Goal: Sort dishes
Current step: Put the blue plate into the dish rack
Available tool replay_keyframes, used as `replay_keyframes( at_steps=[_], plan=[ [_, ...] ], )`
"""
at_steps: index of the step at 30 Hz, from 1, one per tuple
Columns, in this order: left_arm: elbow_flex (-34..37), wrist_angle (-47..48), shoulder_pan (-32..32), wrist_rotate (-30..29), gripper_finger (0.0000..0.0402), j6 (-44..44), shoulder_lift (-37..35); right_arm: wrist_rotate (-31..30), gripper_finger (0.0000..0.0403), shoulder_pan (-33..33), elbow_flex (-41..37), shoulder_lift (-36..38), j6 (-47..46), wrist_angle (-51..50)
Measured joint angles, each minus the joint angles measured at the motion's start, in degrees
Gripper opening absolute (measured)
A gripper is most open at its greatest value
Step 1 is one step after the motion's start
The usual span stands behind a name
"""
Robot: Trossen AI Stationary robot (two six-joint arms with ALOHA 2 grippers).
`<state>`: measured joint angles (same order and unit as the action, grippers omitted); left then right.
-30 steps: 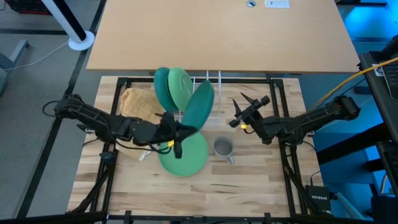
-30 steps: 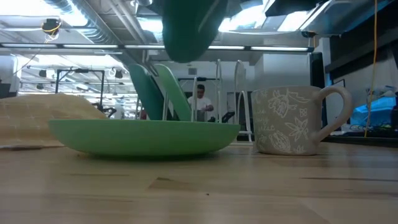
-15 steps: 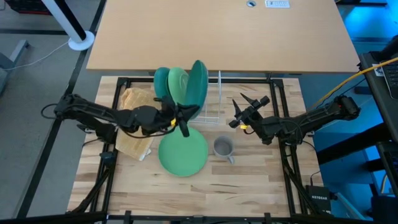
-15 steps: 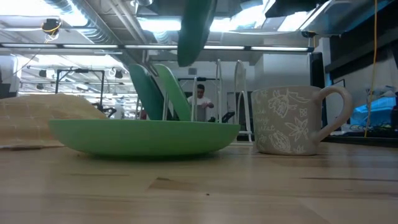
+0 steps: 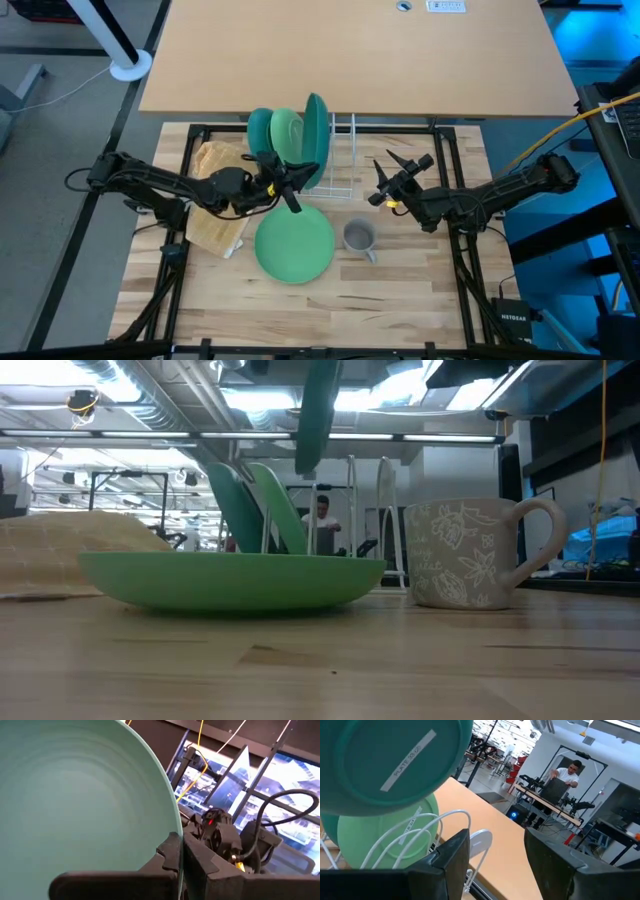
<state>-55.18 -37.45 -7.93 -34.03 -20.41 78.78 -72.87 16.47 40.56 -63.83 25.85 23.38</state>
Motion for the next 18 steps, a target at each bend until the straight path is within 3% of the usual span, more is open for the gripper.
replay_keyframes(
  at_steps=[18],
  plan=[
    [1.35,-5.49,0.22,6.83,0.0000,-1.33,2.21,0.43,0.0195,0.00,0.00,-0.02,-0.09,0.07]
  ],
)
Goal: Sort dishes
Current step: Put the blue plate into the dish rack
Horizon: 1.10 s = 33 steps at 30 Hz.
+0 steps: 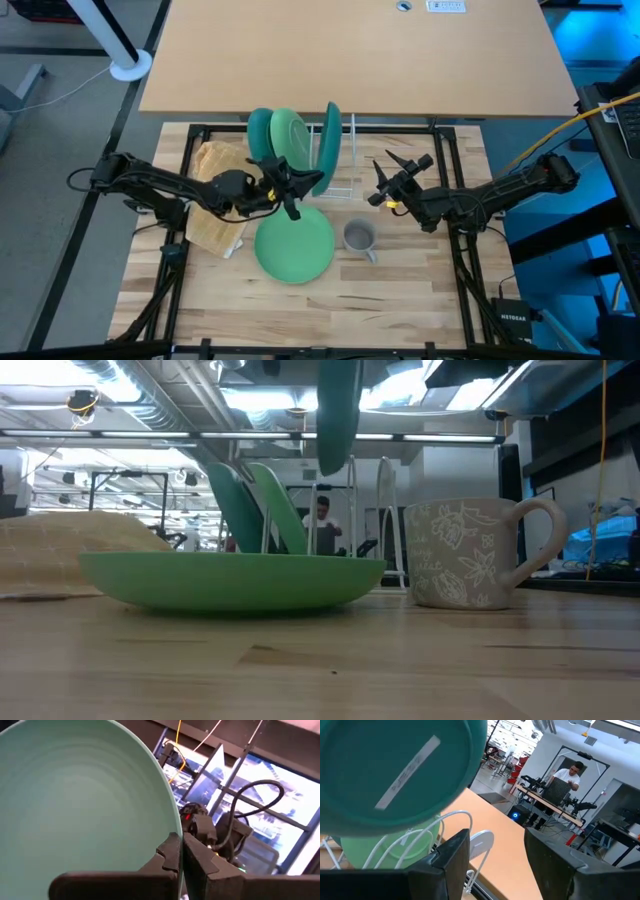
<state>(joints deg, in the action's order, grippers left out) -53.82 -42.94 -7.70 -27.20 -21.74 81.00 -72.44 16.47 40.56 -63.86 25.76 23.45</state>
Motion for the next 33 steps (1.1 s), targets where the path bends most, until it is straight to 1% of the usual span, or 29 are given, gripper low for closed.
replay_keyframes(
  at_steps=[13,17,23,28,33],
  plan=[
    [0.00,0.23,1.58,0.02,0.0000,-3.91,3.99,0.00,0.0195,0.00,0.00,0.00,0.00,-0.05],
    [0.00,0.58,2.49,-0.22,0.0000,-3.98,4.19,0.00,0.0195,0.00,0.00,0.00,0.01,-0.09],
    [0.00,0.87,4.21,-2.32,0.0000,-2.57,4.19,-0.02,0.0195,0.00,-0.02,0.00,0.01,-1.02],
    [0.00,5.62,6.56,-3.31,0.0000,-2.85,4.15,-0.01,0.0195,0.00,-0.02,0.00,0.02,-1.06],
    [0.00,11.74,9.22,-3.50,0.0000,-5.10,4.15,-0.02,0.0195,0.00,-0.02,0.00,0.02,-1.05]
  ],
)
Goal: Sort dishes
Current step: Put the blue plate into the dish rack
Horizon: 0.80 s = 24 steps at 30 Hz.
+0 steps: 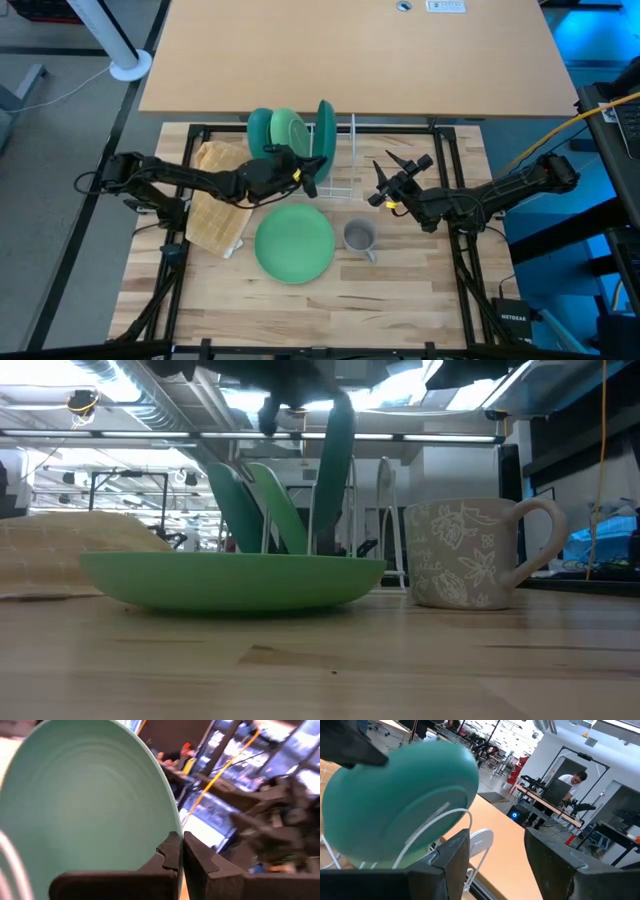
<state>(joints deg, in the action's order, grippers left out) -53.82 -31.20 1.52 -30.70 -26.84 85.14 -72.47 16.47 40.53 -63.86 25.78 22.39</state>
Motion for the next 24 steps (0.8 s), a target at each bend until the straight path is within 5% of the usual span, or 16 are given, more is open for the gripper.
replay_keyframes(
  at_steps=[24],
  plan=[
    [-0.02,12.67,3.82,-0.32,0.0016,7.57,-0.01,0.00,0.0195,0.01,0.00,0.00,-0.01,-0.07]
  ],
)
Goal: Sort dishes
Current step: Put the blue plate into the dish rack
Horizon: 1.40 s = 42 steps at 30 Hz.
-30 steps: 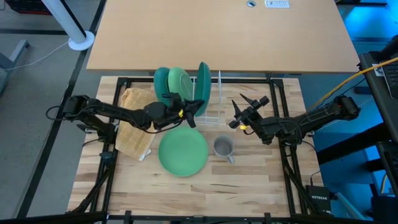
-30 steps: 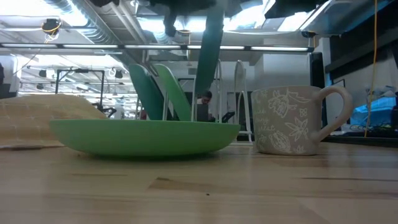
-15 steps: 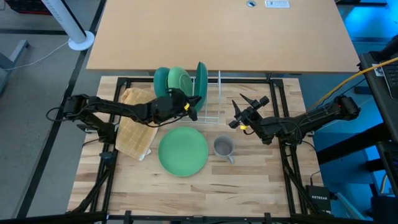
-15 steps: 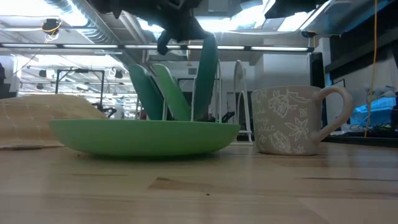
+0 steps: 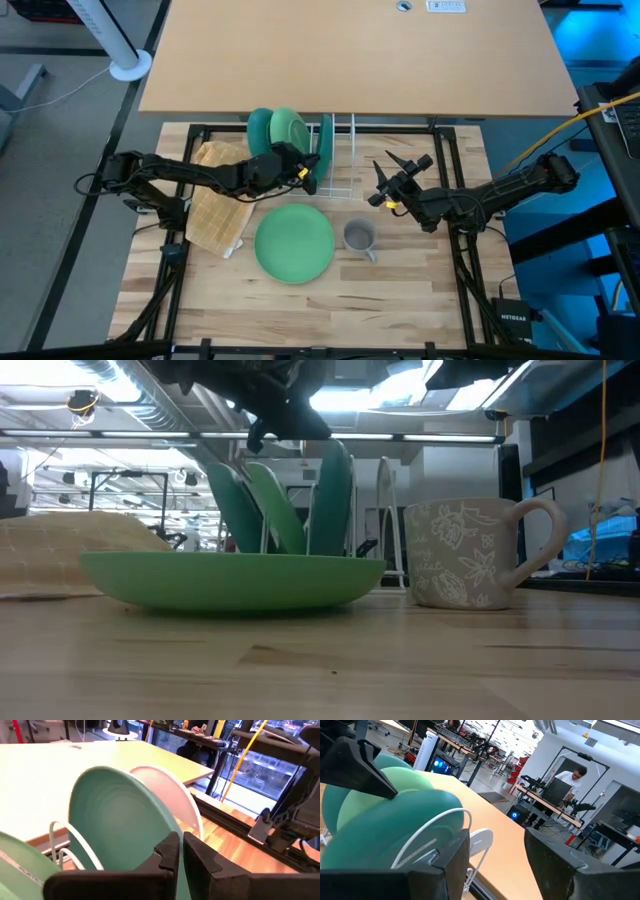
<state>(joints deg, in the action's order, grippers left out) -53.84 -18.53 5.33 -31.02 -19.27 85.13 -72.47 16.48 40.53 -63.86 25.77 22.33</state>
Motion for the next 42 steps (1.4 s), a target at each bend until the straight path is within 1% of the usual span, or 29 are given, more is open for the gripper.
replay_keyframes(
  at_steps=[5,11,14,20,22,24,28,32,36,42],
  plan=[
    [0.00,-0.04,-0.03,0.14,0.0031,0.28,-0.03,0.00,0.0195,-0.01,0.00,0.00,0.01,-0.33],
    [0.00,-2.93,-0.03,0.21,0.0039,6.83,-0.02,0.00,0.0195,-0.01,0.00,0.00,-0.40,-1.85],
    [-0.02,-6.70,-0.14,0.32,0.0036,11.57,-0.03,0.02,0.0195,-0.01,0.00,0.00,-1.92,-3.26],
    [-0.14,-17.44,0.97,0.40,0.0023,24.88,-0.03,0.12,0.0195,-0.01,0.00,0.00,-3.10,-3.36],
    [-1.14,-18.07,2.05,0.40,0.0018,26.63,-0.03,1.59,0.0195,-0.01,0.00,0.00,-3.60,-3.28],
    [-2.25,-17.71,3.32,0.88,0.0013,26.75,-0.03,3.62,0.0195,-0.01,0.00,0.00,-5.00,-3.32],
    [-4.07,-14.45,6.14,5.99,0.0002,24.98,-0.03,6.50,0.0195,-0.01,0.00,0.00,-7.84,-3.28],
    [-4.35,-11.84,8.28,9.81,0.0003,22.88,-0.03,7.93,0.0195,-0.01,0.00,0.00,-10.35,-3.30],
    [-4.35,-6.74,9.75,14.64,0.0005,22.75,-0.03,9.10,0.0195,-0.01,0.00,-0.01,-11.85,-3.52],
    [-4.35,1.12,12.18,19.49,0.0006,12.99,-0.01,9.11,0.0195,-0.01,0.00,-0.04,-13.95,-5.01]
  ],
)
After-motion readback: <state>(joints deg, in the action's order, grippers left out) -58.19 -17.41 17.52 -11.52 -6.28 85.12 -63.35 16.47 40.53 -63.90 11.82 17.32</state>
